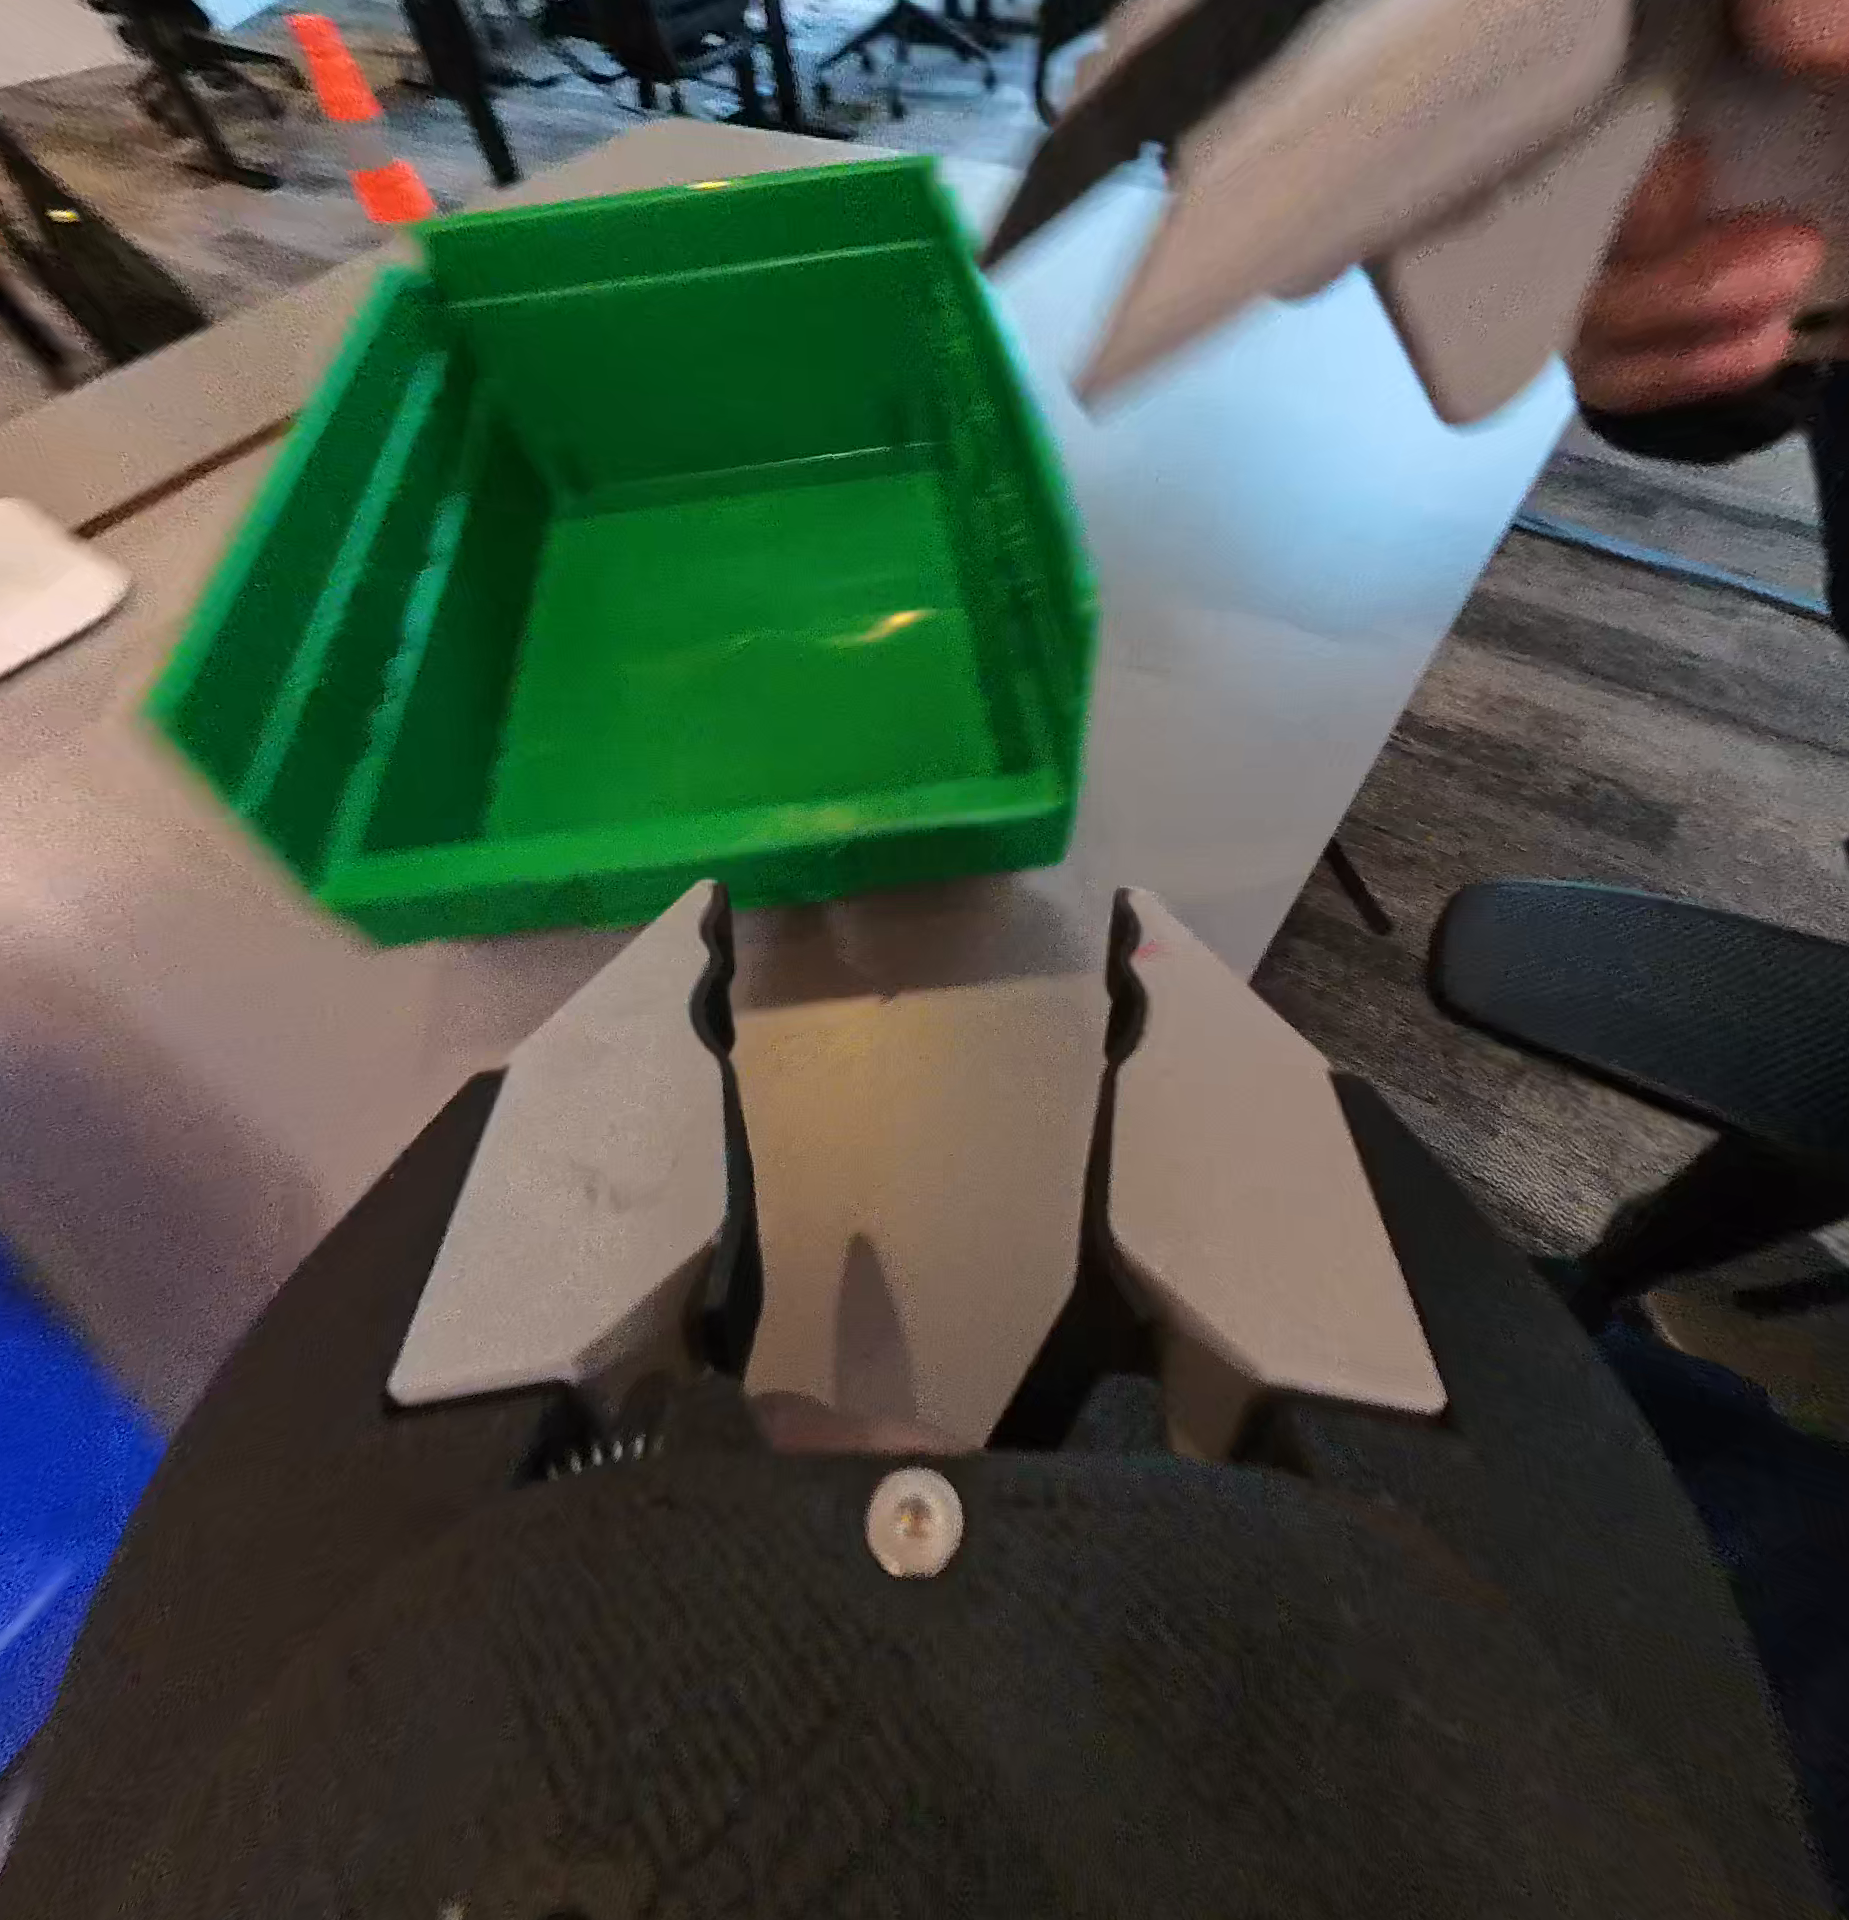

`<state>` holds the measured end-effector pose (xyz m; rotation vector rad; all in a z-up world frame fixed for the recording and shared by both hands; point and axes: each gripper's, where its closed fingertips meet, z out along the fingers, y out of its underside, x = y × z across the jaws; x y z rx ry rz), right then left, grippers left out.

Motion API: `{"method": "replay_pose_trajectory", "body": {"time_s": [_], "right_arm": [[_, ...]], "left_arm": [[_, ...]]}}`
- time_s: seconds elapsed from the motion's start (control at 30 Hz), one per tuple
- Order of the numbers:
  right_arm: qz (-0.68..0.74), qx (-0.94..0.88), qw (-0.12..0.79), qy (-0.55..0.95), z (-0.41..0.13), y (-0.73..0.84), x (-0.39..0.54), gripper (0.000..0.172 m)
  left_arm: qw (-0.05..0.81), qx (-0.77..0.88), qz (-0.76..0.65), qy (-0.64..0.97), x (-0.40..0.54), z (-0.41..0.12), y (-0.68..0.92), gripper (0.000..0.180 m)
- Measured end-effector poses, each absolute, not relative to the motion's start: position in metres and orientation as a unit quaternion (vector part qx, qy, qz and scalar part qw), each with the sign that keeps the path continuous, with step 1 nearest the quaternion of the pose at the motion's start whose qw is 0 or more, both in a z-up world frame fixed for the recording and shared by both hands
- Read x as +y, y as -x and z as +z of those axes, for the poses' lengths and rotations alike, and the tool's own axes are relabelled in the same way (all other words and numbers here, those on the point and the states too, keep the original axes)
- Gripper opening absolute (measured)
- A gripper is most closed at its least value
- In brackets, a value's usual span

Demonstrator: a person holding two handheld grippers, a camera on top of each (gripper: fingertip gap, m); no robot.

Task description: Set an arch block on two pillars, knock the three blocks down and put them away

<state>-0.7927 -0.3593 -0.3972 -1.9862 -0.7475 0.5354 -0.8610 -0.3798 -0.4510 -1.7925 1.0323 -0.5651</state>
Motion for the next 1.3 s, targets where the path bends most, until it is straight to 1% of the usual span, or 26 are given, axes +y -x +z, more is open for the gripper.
{"method": "replay_pose_trajectory", "body": {"time_s": [0.07,0.13,0.2,0.23,0.27,0.3,0.43,0.53,0.57,0.63,0.73,0.83,0.9,0.93,0.97,1.0,1.03,1.07,1.23,1.27,1.3], "right_arm": [[0.200,-0.350,0.425,0.811,-0.417,0.826,-0.365,0.060],[0.154,-0.373,0.390,0.828,-0.443,0.843,-0.362,0.059],[0.094,-0.388,0.353,0.846,-0.467,0.841,-0.357,0.038],[0.066,-0.388,0.333,0.857,-0.476,0.832,-0.356,0.025],[0.039,-0.380,0.320,0.867,-0.482,0.819,-0.354,0.006],[0.024,-0.373,0.312,0.874,-0.486,0.807,-0.353,0.000],[-0.052,-0.281,0.309,0.907,-0.488,0.717,-0.334,0.001],[-0.081,-0.160,0.317,0.931,-0.485,0.642,-0.322,0.042],[-0.067,-0.133,0.322,0.935,-0.483,0.629,-0.322,0.047],[-0.015,-0.120,0.354,0.927,-0.469,0.631,-0.322,0.050],[0.067,-0.167,0.422,0.889,-0.439,0.670,-0.323,0.051],[0.133,-0.222,0.431,0.865,-0.429,0.717,-0.332,0.054],[0.127,-0.241,0.431,0.860,-0.431,0.732,-0.332,0.055],[0.118,-0.249,0.427,0.861,-0.435,0.736,-0.331,0.056],[0.108,-0.254,0.424,0.863,-0.439,0.738,-0.329,0.056],[0.101,-0.256,0.419,0.865,-0.443,0.740,-0.326,0.057],[0.093,-0.257,0.414,0.868,-0.449,0.741,-0.323,0.058],[0.086,-0.252,0.409,0.873,-0.454,0.741,-0.319,0.059],[0.051,-0.230,0.402,0.885,-0.472,0.742,-0.298,0.058],[0.034,-0.229,0.397,0.888,-0.476,0.739,-0.294,0.056],[0.005,-0.223,0.393,0.892,-0.480,0.731,-0.289,0.049]], "left_arm": [[0.487,0.399,-0.211,0.748,-0.369,-0.450,0.905,0.071],[0.491,0.381,-0.180,0.762,-0.356,-0.451,0.939,0.071],[0.490,0.373,-0.164,0.771,-0.348,-0.448,0.961,0.075],[0.495,0.368,-0.156,0.772,-0.343,-0.446,0.970,0.076],[0.499,0.364,-0.141,0.773,-0.338,-0.445,0.980,0.076],[0.500,0.361,-0.123,0.777,-0.333,-0.446,0.990,0.076],[0.484,0.352,-0.085,0.796,-0.318,-0.455,1.021,0.078],[0.471,0.341,-0.080,0.809,-0.311,-0.463,1.037,0.081],[0.469,0.337,-0.077,0.813,-0.308,-0.465,1.041,0.082],[0.463,0.333,-0.082,0.817,-0.306,-0.471,1.043,0.082],[0.465,0.325,-0.097,0.818,-0.300,-0.479,1.031,0.082],[0.472,0.317,-0.077,0.819,-0.288,-0.492,1.021,0.081],[0.502,0.312,-0.033,0.806,-0.276,-0.494,1.022,0.069],[0.520,0.311,-0.007,0.796,-0.271,-0.492,1.024,0.056],[0.528,0.314,0.011,0.789,-0.268,-0.491,1.024,0.050],[0.527,0.320,0.019,0.787,-0.268,-0.491,1.023,0.048],[0.520,0.328,0.014,0.788,-0.269,-0.493,1.019,0.040],[0.516,0.328,0.008,0.791,-0.270,-0.495,1.018,0.020],[0.523,0.296,0.075,0.796,-0.260,-0.493,1.054,0.009],[0.522,0.283,0.071,0.801,-0.259,-0.493,1.063,0.008],[0.523,0.269,0.067,0.806,-0.258,-0.493,1.073,0.006]]}}
